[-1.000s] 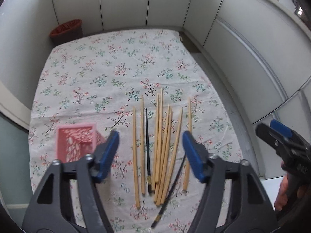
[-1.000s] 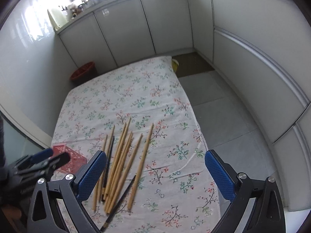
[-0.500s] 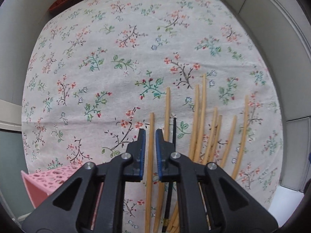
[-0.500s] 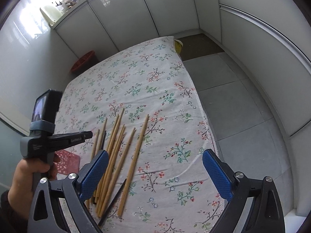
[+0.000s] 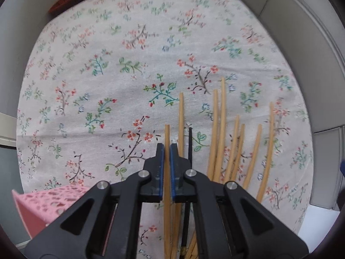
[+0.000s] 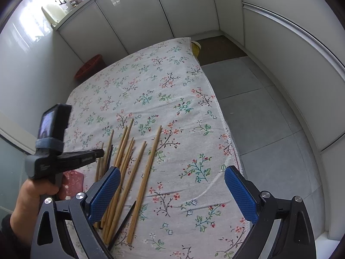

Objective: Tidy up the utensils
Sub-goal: 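Lower the left tool onto a wooden stick and close it while the right tool grasps another stick, then lift the held sticks with both tools and carry them over the pink basket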

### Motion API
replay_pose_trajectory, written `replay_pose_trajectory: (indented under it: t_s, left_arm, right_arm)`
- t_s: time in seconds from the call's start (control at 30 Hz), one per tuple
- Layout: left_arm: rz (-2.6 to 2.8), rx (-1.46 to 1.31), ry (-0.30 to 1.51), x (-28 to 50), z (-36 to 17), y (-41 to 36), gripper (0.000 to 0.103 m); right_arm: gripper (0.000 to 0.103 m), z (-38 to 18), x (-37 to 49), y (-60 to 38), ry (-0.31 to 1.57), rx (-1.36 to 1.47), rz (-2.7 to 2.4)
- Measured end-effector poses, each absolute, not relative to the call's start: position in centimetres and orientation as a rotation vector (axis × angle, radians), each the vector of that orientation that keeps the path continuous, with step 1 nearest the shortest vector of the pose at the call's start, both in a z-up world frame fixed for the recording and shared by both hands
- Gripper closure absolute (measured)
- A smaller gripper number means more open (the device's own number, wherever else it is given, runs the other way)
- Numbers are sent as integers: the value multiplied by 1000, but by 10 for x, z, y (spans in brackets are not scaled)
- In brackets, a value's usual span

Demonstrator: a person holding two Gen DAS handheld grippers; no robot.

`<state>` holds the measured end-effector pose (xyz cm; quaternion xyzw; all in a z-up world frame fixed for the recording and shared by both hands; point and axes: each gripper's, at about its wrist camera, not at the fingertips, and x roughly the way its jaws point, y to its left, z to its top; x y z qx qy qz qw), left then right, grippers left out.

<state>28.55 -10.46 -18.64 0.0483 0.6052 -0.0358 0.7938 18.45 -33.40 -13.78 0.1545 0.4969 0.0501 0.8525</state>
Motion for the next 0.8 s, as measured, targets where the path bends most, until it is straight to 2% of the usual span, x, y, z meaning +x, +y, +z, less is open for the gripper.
replay_pose_trajectory:
  t_s: [0.1,0.2,0.4,0.53,0.7,0.8]
  left_arm:
    - [-120,104,1223,256,-159,-95,97]
    - [-170,76,1144,223,-128,-80,97]
    - [-277,47,979,167,-76,-57,97]
    - [-302,7,901,144,-64,-45,97]
    - [-313,-45,843,133,-64,-24,97]
    - [-326,-81,834,131,-61,-15,97]
  right_arm:
    - [10,-141,188,-331,1054,338,102]
    - [19,-150,198,-323,1080,361,115]
    - [46,-179,226,-304,1146,359,127]
    - [61,-201,241,-297,1187,377,120]
    - [68,-218,252,-288,1206,384,100]
    - [76,-220,256,-275,1201,294,75]
